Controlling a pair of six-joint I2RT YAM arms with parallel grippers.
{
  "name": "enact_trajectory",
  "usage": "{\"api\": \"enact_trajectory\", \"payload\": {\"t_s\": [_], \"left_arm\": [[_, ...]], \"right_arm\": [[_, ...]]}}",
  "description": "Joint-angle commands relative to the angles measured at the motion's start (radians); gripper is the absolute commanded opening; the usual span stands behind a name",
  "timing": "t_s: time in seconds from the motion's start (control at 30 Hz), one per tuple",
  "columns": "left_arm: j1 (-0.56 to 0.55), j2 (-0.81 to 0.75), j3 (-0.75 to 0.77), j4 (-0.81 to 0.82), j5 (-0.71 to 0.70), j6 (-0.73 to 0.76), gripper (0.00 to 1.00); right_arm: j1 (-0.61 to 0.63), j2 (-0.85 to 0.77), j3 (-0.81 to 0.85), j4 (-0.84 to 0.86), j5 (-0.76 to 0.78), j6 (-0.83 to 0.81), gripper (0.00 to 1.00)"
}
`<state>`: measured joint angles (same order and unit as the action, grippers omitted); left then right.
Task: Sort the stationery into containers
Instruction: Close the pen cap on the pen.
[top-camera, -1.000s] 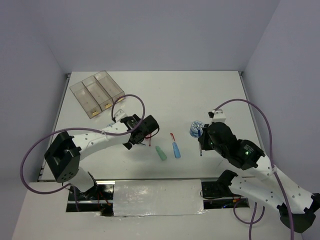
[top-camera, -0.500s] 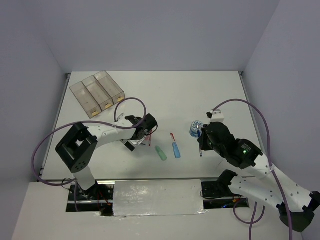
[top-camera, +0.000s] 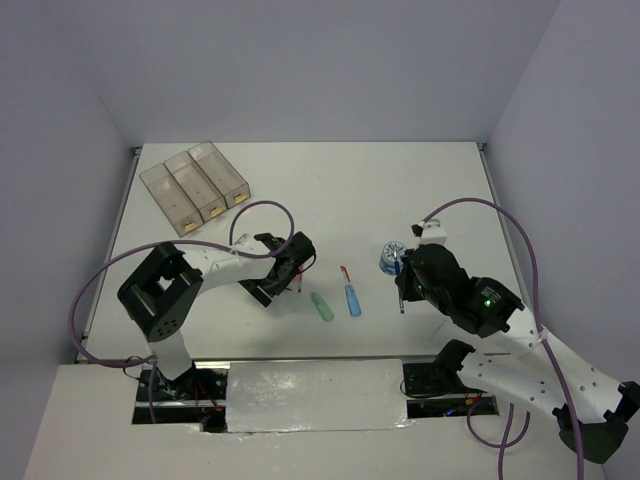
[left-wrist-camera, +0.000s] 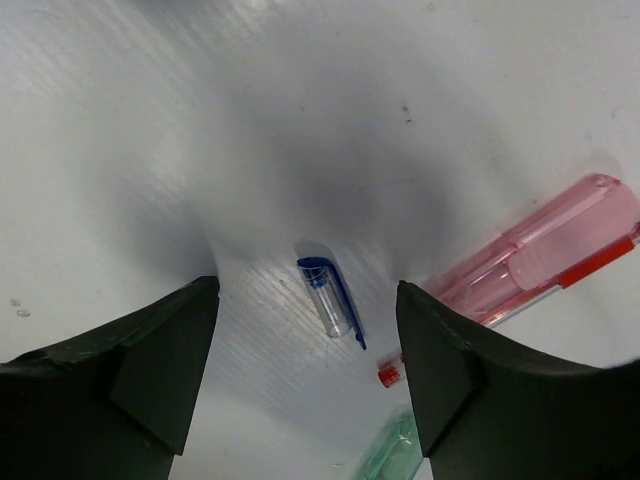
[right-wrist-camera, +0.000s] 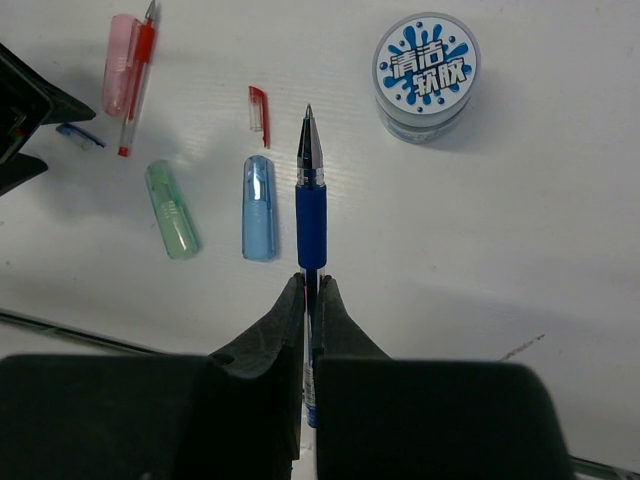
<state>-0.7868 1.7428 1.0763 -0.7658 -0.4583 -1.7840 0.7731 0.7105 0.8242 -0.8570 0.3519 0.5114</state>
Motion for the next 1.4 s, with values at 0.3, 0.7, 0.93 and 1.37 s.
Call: {"api": "enact_trajectory", "payload": {"t_s": [0.3, 0.7, 0.93, 1.37], "left_arm": [[-0.015, 0.006, -0.062, 0.008, 0.046, -0.043, 0.55], [-0.015, 0.018, -0.139, 0.115, 0.075, 0.02, 0.3], [-0.014, 0.017, -0.168, 0.177, 0.084, 0.078, 0.52], [-0.011, 0.055, -0.151, 0.074, 0.084, 0.083, 0.52]], "right_arm": [[0.008, -0.046, -0.013, 0.035, 0.012, -0.008, 0.0], [0.008, -0.109, -0.016, 0.056, -0.031, -0.03, 0.0], [0.008, -0.123, -0.017, 0.073, -0.071, -0.045, 0.0], [0.008, -0.141, -0.017, 0.07, -0.064, -0.04, 0.0]]}}
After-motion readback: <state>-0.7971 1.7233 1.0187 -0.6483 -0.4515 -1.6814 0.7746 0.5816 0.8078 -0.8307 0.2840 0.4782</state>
